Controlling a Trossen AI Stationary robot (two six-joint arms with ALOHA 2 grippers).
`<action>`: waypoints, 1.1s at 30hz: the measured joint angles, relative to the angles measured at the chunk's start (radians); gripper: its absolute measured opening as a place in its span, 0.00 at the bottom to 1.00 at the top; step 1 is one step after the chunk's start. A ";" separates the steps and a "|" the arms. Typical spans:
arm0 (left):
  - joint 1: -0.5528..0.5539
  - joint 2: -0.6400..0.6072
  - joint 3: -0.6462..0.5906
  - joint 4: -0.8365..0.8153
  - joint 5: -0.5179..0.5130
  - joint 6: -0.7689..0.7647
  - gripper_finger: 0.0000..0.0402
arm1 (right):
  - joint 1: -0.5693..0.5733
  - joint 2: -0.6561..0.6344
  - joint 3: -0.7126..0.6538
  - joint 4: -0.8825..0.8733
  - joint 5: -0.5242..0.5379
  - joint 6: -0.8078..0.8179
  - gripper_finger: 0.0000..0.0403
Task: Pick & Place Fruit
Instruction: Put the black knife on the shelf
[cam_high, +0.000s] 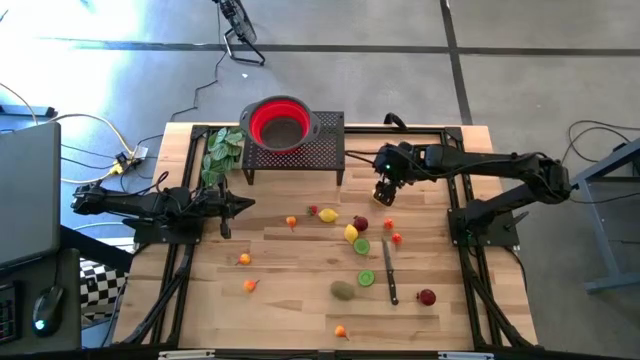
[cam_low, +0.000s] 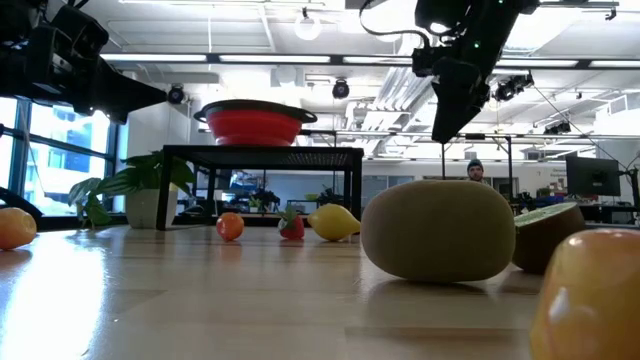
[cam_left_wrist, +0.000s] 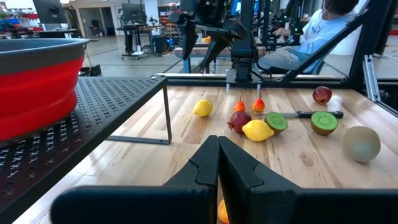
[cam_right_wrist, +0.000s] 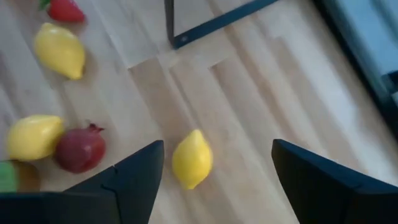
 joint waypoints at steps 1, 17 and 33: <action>0.000 0.000 0.000 0.000 0.000 0.000 0.01 | -0.007 0.000 -0.005 0.008 -0.020 0.011 0.72; 0.000 0.000 0.000 -0.002 0.000 0.000 0.01 | -0.080 0.001 -0.245 0.220 -0.148 0.111 0.71; 0.000 0.000 0.000 -0.003 0.000 -0.001 0.01 | -0.080 -0.008 -0.291 0.291 -0.208 0.205 0.71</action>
